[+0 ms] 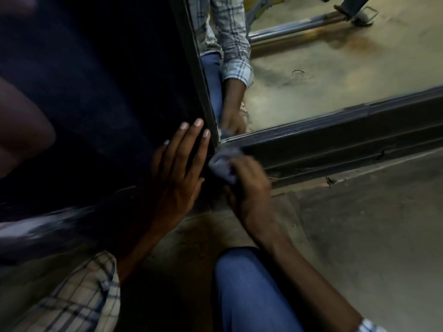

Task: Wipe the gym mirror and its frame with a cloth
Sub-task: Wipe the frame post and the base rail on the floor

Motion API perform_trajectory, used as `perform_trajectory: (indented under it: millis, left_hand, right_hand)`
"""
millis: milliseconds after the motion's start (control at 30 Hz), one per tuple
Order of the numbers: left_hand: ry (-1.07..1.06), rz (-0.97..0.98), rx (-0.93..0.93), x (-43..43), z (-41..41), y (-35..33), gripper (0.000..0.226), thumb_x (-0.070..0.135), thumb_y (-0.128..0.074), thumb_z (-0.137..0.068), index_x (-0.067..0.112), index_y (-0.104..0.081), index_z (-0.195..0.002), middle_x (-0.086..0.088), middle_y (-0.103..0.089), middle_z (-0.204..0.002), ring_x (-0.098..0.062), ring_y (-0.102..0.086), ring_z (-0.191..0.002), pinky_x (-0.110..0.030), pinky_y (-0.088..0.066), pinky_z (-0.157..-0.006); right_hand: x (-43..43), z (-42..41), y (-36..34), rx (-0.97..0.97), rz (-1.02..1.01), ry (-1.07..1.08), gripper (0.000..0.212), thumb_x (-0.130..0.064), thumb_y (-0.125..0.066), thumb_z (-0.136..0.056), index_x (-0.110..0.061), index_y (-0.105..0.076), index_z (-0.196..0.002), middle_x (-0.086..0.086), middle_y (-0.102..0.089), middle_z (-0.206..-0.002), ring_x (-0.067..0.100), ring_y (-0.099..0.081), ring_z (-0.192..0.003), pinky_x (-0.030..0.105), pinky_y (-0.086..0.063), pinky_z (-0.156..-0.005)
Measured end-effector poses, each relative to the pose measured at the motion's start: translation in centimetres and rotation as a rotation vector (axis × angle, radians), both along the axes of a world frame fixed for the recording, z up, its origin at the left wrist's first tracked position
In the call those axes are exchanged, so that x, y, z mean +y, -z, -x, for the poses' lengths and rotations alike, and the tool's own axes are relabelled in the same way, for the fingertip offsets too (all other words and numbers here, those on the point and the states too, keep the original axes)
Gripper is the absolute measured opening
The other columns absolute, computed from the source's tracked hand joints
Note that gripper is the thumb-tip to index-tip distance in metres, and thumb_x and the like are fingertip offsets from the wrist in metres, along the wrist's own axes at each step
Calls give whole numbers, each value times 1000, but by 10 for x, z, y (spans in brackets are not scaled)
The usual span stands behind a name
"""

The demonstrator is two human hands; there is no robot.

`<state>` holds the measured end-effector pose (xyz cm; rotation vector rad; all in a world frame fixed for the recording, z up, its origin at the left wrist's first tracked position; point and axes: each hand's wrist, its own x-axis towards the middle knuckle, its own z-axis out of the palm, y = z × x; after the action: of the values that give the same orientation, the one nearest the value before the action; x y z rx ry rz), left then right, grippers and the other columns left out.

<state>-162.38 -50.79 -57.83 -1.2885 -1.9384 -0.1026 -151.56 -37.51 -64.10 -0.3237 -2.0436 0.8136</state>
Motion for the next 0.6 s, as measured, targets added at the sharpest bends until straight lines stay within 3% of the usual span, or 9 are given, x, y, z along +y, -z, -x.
perform_trajectory:
  millis: [67, 167, 267, 367, 533, 600]
  left_hand:
    - [26, -41, 34, 6, -1, 1, 80, 15, -80, -85, 6, -43, -155, -16, -39, -162, -31, -33, -150, -43, -27, -115]
    - [21, 3, 11, 11, -6, -3, 89, 20, -82, -78, 8, -42, -157, -16, -35, -163, -31, -31, -149, -46, -30, -109]
    - [56, 28, -21, 17, -11, -5, 96, 21, -87, -70, 9, -44, -155, -11, -33, -162, -29, -33, -147, -47, -32, -104]
    - [92, 38, -54, 28, -13, 0, 97, 17, -90, -67, 9, -48, -153, -9, -33, -161, -28, -36, -144, -45, -31, -101]
    - [128, 78, -78, 38, -17, 8, 89, 17, -87, -74, 9, -48, -153, -9, -43, -156, -27, -41, -137, -44, -31, -98]
    - [148, 84, -114, 43, -20, 10, 84, 13, -83, -77, 9, -48, -153, -8, -39, -155, -28, -41, -135, -44, -31, -97]
  right_hand:
    - [-3, 2, 14, -112, -60, -90, 31, -19, -70, -88, -6, -66, -116, 10, -61, -117, 31, -61, -100, 43, -53, -81]
    - [20, -14, 0, 13, 54, -40, 35, 4, -76, -76, -2, -68, -109, 11, -61, -107, 27, -62, -96, 37, -51, -81]
    - [53, -35, -20, 254, 272, 252, 34, 15, -73, -71, -1, -65, -99, 11, -62, -97, 21, -62, -89, 31, -50, -77]
    - [72, -38, -22, 390, 448, 457, 34, 8, -74, -74, 0, -61, -105, 13, -62, -100, 21, -62, -89, 40, -55, -78]
    - [37, -25, -14, 83, 137, 39, 35, 8, -77, -74, 0, -68, -107, 12, -61, -105, 23, -62, -95, 35, -52, -80]
    - [47, -30, -17, 32, 50, 12, 35, 4, -79, -76, -1, -70, -109, 13, -61, -108, 19, -61, -94, 34, -53, -80]
